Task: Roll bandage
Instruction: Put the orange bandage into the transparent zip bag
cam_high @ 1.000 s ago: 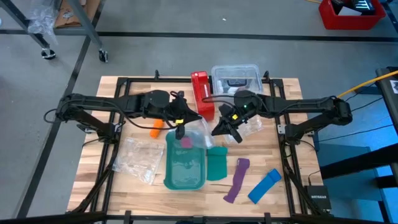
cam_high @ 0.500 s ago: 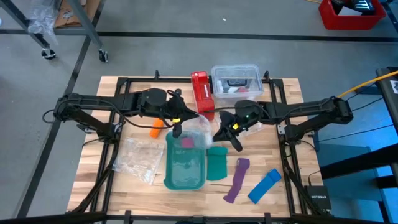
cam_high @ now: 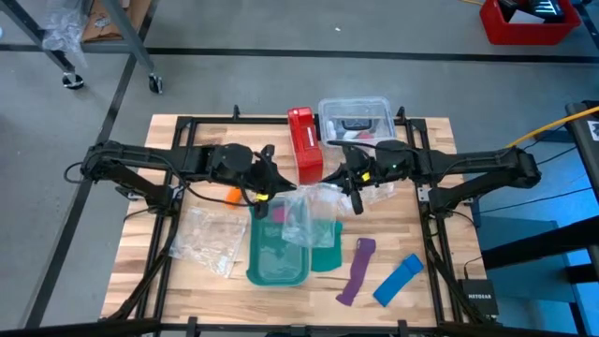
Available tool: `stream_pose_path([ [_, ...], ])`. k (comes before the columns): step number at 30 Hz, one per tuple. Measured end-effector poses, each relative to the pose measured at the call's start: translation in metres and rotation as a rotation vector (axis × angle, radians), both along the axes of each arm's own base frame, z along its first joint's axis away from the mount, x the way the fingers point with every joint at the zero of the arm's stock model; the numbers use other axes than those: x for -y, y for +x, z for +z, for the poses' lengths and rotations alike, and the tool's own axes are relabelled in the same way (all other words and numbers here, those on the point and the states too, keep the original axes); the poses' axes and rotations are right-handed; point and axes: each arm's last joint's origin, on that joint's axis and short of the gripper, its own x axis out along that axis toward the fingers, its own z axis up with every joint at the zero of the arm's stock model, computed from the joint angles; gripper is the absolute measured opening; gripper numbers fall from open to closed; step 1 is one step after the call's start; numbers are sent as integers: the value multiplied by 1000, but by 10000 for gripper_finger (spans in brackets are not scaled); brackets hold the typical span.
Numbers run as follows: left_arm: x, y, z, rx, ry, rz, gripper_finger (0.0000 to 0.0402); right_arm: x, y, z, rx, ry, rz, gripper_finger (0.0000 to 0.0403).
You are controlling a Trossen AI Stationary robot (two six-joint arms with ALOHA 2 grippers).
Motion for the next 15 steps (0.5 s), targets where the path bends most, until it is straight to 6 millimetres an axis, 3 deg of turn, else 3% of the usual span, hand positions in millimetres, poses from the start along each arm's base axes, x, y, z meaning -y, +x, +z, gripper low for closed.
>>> stream_pose_path([
  [9, 4, 0, -1, -2, 39, -18, 0, 0, 0, -1, -10, -1, -10, 21],
  [15, -9, 3, 6, 62, 201, 84, 0, -4, -8, -21, -244, 63, 112, 21],
])
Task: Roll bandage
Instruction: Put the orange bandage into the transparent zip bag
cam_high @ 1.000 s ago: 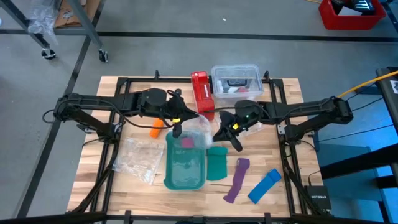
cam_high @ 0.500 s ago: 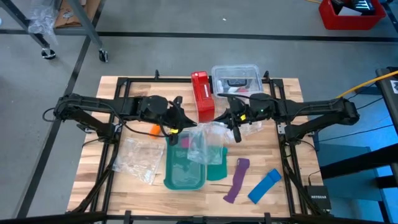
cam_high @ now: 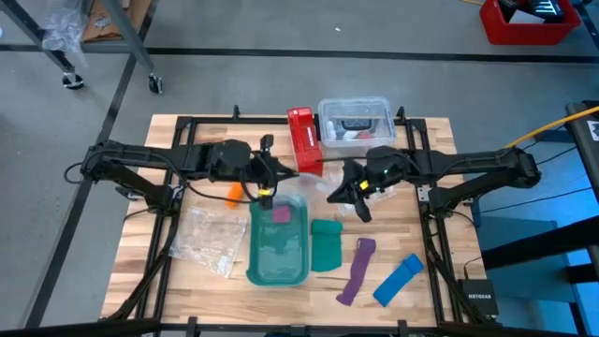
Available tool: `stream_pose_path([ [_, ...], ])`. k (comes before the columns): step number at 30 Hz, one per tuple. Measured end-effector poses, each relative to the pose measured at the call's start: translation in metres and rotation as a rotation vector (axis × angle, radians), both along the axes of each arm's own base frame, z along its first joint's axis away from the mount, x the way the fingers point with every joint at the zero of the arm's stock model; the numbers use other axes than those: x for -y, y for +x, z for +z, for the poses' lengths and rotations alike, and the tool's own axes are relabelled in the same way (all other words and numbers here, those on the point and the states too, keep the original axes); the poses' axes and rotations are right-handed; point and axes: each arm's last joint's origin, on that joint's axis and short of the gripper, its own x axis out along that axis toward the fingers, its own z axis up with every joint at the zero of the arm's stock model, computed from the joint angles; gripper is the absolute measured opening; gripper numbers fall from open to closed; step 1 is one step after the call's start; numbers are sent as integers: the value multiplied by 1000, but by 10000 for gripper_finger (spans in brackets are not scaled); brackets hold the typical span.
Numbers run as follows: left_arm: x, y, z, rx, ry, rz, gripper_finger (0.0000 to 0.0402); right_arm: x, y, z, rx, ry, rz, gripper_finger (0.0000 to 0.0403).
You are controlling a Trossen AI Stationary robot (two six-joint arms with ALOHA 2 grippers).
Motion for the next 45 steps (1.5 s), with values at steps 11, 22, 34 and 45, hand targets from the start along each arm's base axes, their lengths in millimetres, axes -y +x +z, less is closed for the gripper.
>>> stream_pose_path([
  [11, 15, -1, -5, -45, 35, -63, 0, 6, 5, 8, 107, -147, -150, 21],
  [22, 23, -2, -4, -37, 46, -95, 0, 2, 6, 12, 159, -91, -30, 21],
  [34, 22, -1, -3, -34, 60, -98, 0, -1, 19, -1, 118, -47, 67, 22],
  [45, 23, -4, -10, -98, 36, -90, 0, 1, 40, -26, 16, -55, -14, 147],
])
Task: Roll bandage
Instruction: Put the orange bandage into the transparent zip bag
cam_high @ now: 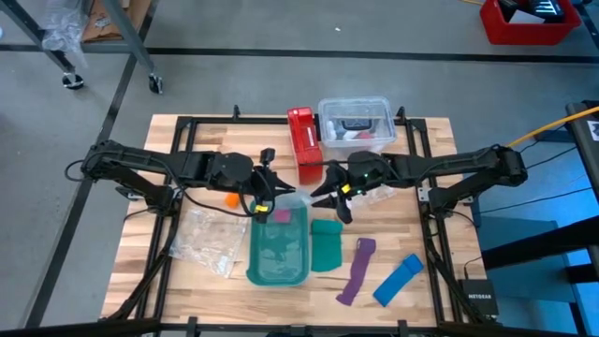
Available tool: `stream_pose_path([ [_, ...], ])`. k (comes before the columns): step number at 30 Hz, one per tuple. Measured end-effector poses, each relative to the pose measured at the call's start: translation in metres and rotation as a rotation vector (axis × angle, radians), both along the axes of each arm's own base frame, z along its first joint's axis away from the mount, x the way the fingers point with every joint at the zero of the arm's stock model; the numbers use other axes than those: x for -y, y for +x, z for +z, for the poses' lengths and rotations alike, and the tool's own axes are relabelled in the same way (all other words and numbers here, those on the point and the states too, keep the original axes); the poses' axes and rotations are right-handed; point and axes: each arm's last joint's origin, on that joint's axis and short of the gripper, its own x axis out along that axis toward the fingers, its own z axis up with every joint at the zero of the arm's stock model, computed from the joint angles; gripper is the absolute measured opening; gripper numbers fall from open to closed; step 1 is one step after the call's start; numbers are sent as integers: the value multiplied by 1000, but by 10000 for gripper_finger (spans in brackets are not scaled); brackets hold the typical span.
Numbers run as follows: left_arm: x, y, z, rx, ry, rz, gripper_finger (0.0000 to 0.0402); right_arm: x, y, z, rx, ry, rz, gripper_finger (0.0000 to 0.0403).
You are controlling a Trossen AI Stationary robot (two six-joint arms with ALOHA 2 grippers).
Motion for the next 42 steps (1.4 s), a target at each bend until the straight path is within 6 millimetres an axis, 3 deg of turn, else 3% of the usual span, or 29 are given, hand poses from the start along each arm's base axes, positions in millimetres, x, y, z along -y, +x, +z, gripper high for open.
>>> stream_pose_path([
  [5, 3, -1, -2, -24, 1, -9, 0, 1, -1, 3, 14, -9, -19, 175],
  [20, 7, 2, 9, 93, -11, -22, 0, 0, 2, 8, 74, -3, 2, 174],
  [36, 7, 7, 13, 155, -12, -19, 0, -2, 4, 4, 63, 17, 50, 11],
  [42, 8, 10, 10, 149, -21, -20, 0, -5, 8, 7, 120, 13, 51, 7],
])
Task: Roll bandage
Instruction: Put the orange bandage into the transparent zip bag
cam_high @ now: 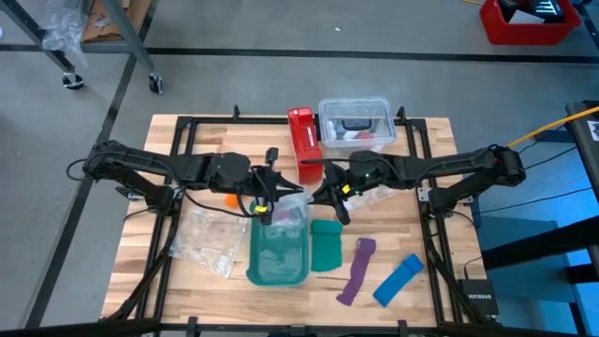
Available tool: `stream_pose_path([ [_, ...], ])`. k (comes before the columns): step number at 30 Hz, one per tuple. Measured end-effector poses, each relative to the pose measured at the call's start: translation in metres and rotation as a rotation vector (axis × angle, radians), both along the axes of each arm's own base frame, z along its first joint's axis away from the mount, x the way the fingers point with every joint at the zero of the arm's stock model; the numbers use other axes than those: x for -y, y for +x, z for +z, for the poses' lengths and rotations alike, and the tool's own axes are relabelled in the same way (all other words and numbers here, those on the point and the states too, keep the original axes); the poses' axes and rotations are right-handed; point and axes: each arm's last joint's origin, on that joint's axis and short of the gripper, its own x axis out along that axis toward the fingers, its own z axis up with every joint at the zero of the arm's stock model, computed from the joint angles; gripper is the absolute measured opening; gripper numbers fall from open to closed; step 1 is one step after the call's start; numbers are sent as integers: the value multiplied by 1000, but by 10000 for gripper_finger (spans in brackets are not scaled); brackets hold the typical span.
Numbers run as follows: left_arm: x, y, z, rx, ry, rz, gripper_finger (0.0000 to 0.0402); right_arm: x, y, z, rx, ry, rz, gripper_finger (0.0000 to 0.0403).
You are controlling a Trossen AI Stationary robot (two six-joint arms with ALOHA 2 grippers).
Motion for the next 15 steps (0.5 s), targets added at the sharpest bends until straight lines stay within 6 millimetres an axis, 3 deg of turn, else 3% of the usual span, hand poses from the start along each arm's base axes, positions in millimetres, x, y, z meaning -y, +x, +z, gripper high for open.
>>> stream_pose_path([
  [6, 2, 8, -11, -55, -15, -16, 0, -2, 1, 5, 51, -15, -35, 4],
  [15, 2, 5, -21, -154, -70, 9, 1, -1, 0, 1, 10, -18, -38, 3],
])
